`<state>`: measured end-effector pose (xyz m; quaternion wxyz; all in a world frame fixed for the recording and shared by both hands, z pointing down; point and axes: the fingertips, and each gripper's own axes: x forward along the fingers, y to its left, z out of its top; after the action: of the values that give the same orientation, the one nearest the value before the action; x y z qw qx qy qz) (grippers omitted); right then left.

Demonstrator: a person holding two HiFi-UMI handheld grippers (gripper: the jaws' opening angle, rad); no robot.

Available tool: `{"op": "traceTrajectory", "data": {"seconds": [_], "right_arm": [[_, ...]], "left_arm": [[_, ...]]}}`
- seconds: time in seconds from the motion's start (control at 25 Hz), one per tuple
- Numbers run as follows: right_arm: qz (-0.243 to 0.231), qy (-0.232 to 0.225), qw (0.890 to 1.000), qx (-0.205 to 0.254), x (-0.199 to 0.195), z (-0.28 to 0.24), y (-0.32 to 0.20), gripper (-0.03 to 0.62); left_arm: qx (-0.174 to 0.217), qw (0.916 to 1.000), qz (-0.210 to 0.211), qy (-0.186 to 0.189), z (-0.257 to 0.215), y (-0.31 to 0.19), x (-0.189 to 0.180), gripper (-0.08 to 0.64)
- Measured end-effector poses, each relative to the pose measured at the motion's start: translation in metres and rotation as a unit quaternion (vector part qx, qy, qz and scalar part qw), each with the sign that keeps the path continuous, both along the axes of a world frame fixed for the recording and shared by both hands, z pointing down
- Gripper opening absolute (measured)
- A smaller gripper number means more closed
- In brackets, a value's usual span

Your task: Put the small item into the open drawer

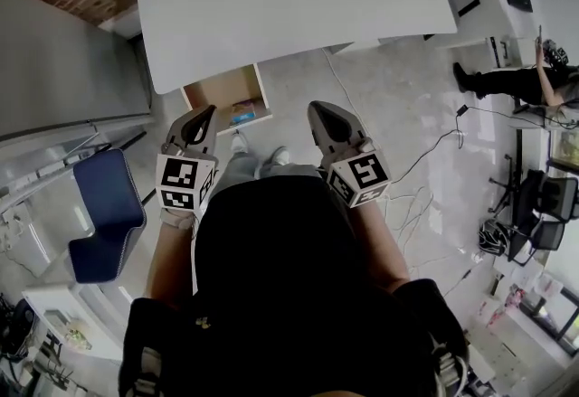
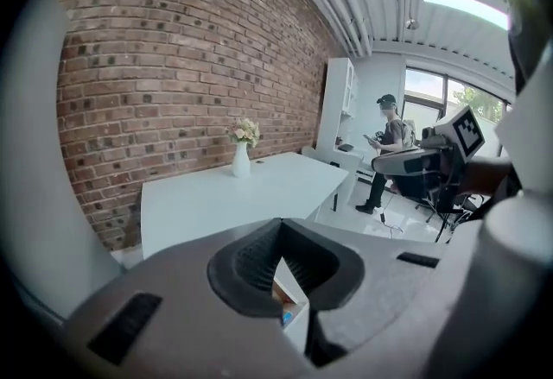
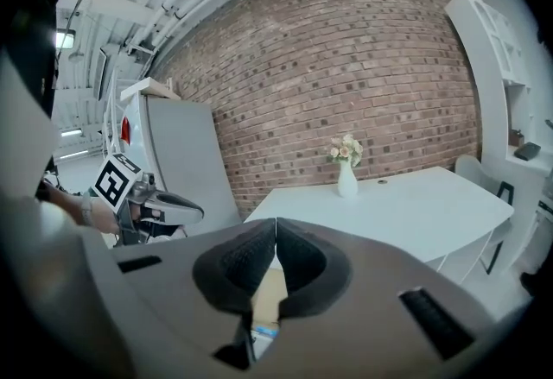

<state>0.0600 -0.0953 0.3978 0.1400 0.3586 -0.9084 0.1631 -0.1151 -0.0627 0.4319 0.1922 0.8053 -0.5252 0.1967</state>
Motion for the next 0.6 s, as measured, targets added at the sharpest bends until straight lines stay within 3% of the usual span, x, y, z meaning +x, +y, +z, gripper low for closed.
{"op": "traceTrajectory", "data": {"seconds": [0.6], "right_arm": [[-0.039, -0.011, 0.999, 0.019, -0.023, -0.021, -0.008, 0.012]], "left_arm": [[0.057, 0.9963, -0.050, 0.042, -0.048, 0.013, -0.025, 0.002]]}}
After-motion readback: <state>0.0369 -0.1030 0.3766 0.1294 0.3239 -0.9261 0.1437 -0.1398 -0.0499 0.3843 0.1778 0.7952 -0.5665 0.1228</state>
